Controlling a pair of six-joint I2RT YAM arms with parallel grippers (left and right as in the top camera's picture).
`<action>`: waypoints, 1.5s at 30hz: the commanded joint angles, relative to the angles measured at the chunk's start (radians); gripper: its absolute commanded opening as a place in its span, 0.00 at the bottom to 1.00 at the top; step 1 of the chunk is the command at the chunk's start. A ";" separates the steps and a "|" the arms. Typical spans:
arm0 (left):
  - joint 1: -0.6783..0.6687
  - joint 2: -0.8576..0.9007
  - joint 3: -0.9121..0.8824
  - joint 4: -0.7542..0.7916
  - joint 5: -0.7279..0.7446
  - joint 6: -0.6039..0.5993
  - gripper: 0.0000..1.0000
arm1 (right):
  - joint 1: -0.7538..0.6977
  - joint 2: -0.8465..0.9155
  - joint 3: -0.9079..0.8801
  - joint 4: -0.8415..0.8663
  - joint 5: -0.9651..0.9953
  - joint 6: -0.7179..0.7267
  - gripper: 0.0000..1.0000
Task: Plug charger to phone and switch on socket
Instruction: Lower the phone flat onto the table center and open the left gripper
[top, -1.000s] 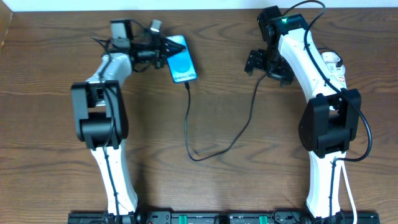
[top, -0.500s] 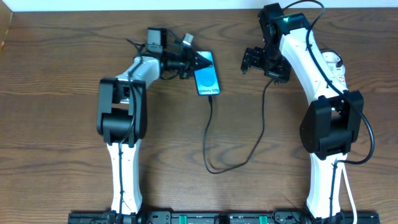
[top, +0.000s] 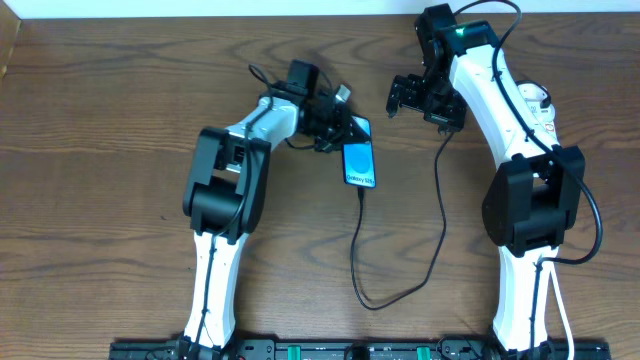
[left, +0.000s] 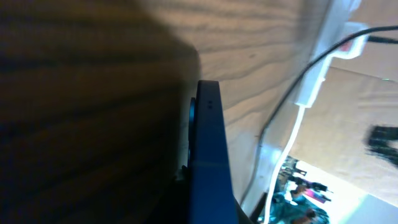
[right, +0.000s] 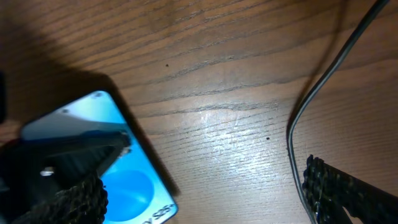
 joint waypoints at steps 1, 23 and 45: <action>-0.026 0.005 -0.010 -0.013 -0.070 0.023 0.08 | 0.008 -0.036 0.006 0.001 -0.005 -0.022 0.99; -0.066 0.005 -0.010 -0.012 -0.168 -0.064 0.33 | 0.019 -0.036 0.006 -0.002 -0.005 -0.024 0.99; -0.016 0.005 -0.010 -0.016 -0.325 -0.063 0.45 | 0.019 -0.036 0.006 -0.006 -0.005 -0.032 0.99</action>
